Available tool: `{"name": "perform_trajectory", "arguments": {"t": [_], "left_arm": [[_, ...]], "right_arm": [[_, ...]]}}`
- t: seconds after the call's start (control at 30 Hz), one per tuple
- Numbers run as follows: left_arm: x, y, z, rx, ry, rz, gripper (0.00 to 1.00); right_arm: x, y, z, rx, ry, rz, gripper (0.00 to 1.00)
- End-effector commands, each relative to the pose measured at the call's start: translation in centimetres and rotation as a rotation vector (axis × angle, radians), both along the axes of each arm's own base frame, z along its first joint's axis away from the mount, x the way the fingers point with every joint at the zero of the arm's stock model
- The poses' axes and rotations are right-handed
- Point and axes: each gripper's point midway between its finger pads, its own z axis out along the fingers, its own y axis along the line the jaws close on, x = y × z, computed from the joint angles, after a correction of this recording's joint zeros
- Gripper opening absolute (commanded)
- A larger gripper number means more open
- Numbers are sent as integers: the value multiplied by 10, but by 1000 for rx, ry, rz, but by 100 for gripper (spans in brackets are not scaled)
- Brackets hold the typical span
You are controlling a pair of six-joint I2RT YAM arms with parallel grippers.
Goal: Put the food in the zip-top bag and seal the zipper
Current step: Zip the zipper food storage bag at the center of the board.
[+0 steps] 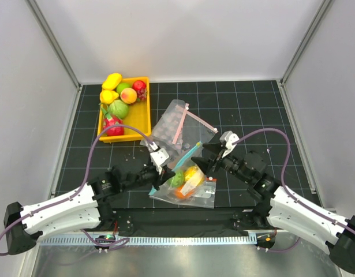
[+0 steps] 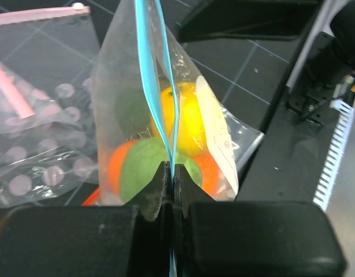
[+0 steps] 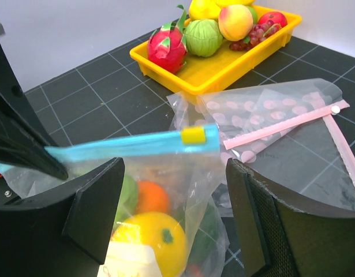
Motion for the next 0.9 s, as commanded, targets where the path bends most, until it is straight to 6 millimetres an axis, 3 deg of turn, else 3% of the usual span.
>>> {"name": "perform_trajectory", "arguments": {"t": [0.0,0.13,0.17,0.27,0.33,0.53,0.7,0.87], "left_arm": [[-24,-18,14,-47,12,-174,0],[-43,-21,26,-61,57,-269,0],[-43,-21,37,-70,54,-267,0],[-42,-12,36,-29,70,-232,0],[-30,-2,31,-10,72,-138,0],[-26,9,8,-18,69,-77,0],[-25,14,11,-54,24,-72,0],[-23,16,1,-31,18,-63,0]], "right_arm": [[-3,-2,23,60,-70,-1,78],[-7,-4,25,71,-74,10,78],[-8,-4,27,76,-79,12,78],[-13,-7,31,93,-97,21,78],[-15,-7,25,92,-98,27,78],[-17,1,16,78,-99,71,78],[-28,17,9,52,-98,186,75],[-32,20,10,59,-113,218,75]]}}
